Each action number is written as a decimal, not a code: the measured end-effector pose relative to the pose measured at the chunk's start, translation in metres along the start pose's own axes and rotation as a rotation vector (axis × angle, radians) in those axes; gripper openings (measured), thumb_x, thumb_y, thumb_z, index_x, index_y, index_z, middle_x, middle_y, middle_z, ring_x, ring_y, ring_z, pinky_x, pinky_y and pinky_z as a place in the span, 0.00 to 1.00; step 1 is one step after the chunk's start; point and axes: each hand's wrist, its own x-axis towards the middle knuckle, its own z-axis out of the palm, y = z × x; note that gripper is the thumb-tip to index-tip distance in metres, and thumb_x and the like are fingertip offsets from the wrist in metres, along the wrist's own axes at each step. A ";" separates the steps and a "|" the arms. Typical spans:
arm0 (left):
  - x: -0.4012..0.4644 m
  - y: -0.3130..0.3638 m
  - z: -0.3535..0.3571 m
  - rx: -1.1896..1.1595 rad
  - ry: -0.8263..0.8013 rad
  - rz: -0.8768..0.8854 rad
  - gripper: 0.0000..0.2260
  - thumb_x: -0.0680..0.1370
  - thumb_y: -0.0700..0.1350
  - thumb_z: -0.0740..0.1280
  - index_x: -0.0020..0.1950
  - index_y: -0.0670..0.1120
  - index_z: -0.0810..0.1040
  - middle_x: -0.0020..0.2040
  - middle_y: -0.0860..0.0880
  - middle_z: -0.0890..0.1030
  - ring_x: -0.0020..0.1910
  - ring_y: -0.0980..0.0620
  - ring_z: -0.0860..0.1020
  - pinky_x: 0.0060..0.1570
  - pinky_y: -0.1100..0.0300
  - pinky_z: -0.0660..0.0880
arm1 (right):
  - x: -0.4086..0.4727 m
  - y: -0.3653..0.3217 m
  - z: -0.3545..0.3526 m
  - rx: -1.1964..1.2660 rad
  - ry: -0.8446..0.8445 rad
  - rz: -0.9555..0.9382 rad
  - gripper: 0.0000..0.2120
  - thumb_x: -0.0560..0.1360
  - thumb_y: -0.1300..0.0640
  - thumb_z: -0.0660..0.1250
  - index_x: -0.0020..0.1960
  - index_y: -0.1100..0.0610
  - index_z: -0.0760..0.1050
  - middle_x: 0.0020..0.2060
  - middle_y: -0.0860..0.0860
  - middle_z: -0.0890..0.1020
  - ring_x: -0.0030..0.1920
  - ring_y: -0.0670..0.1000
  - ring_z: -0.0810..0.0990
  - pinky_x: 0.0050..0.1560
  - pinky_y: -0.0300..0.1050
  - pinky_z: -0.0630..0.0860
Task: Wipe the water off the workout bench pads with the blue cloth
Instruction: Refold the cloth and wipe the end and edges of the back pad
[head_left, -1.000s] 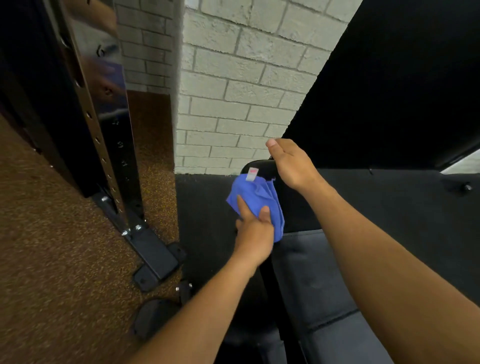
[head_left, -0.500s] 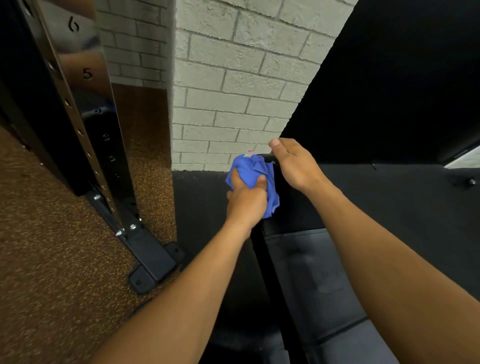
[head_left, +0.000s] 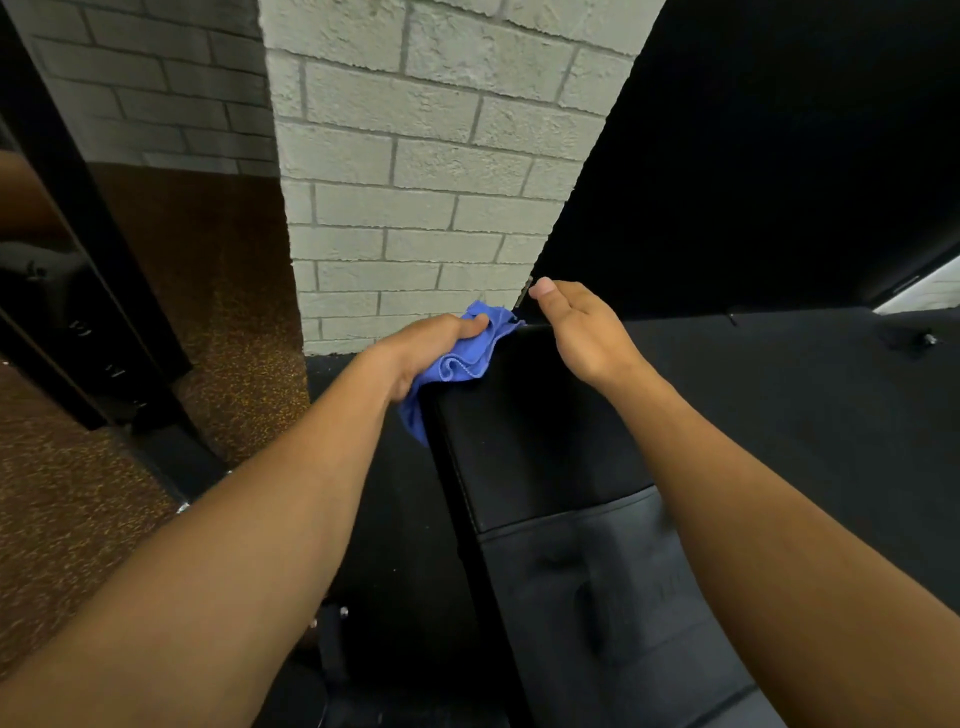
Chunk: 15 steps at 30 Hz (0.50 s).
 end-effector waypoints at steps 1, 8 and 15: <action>0.004 0.009 0.001 0.080 -0.003 -0.012 0.20 0.79 0.60 0.68 0.51 0.43 0.83 0.43 0.43 0.85 0.37 0.46 0.82 0.47 0.54 0.78 | 0.002 0.002 -0.004 0.001 0.001 0.006 0.20 0.85 0.44 0.54 0.64 0.56 0.77 0.64 0.48 0.76 0.61 0.46 0.72 0.61 0.40 0.63; 0.025 0.060 0.037 0.669 -0.080 0.063 0.16 0.83 0.57 0.60 0.47 0.46 0.78 0.48 0.47 0.81 0.44 0.51 0.77 0.47 0.58 0.69 | 0.017 0.024 -0.027 0.040 0.040 0.060 0.23 0.85 0.42 0.53 0.69 0.54 0.75 0.65 0.45 0.75 0.64 0.45 0.72 0.60 0.40 0.64; 0.058 0.073 0.076 0.931 -0.112 0.132 0.18 0.83 0.59 0.58 0.40 0.49 0.73 0.41 0.48 0.76 0.39 0.52 0.73 0.48 0.55 0.67 | 0.020 0.051 -0.040 0.035 0.037 0.106 0.25 0.84 0.40 0.53 0.72 0.53 0.73 0.69 0.47 0.74 0.68 0.47 0.71 0.67 0.44 0.67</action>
